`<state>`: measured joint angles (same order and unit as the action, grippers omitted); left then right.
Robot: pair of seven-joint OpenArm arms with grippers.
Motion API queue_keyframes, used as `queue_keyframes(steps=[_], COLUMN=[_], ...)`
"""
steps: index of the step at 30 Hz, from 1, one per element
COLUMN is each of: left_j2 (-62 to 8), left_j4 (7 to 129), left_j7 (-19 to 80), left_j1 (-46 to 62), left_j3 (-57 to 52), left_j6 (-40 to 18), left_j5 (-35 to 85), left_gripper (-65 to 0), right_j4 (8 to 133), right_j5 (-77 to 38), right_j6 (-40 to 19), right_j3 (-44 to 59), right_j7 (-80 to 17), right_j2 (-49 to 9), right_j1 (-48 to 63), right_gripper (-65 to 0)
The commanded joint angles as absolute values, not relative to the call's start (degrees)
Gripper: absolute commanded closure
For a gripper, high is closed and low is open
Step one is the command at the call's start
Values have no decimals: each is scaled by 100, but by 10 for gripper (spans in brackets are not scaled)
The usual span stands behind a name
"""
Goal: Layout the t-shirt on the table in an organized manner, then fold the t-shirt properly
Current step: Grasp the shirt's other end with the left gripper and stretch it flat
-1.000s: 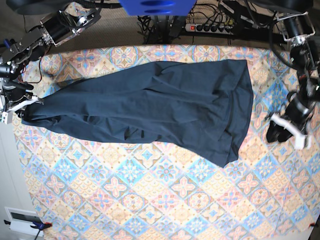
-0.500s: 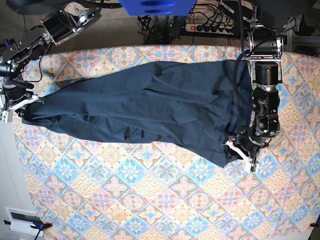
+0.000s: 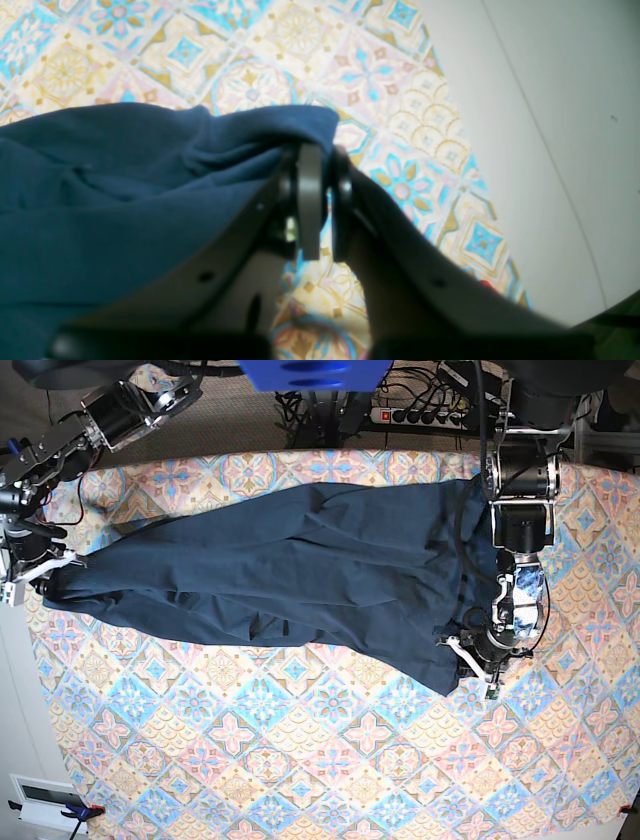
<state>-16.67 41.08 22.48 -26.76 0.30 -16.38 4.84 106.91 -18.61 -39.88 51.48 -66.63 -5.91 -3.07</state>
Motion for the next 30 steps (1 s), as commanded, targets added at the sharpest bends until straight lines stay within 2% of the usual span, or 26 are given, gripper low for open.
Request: queue_keyframes(steps=[1,6,14,19,24,27,30], left_j2=[-1727,-1833,-2677,-2879,-2879,-2879,-2879], left_j4=[4145,4435,7275,8233,8804,8901,8901], left_j7=[2334,2387,3758,4365,4884,4954,4954], left_j1=[-2730,-2422,-664,145,453,444,418], left_j3=[31,31,-40,-884,-1446,-1648,-1833], left_j6=[-1596,-1613,-1613,-1613,-1613,-1613,-1613], left_j5=[418,444,1095,1429,1464,1464,1464], left_gripper=[0,0,0,0,0,-51,-144], right_j4=[10774,10774,10633,10615,10607,10607,10607], right_j5=[-1956,-1947,-1947,-1947,-1956,-1956,-1956], right_j6=[-4000,-4000,-4000,-4000,-4000,-4000,-4000], right_j3=[5156,5156,5156,5156,5156,5156,5156], right_j7=[-6510,-6510,-6510,-6510,-6510,-6510,-6510], right_j2=[-699,-699,-725,-725,-725,-725,-725], right_j1=[-391,-470,-708,-708,-708,-708,-699], right_gripper=[-2,-2,-2,-2,-2,-2,-2])
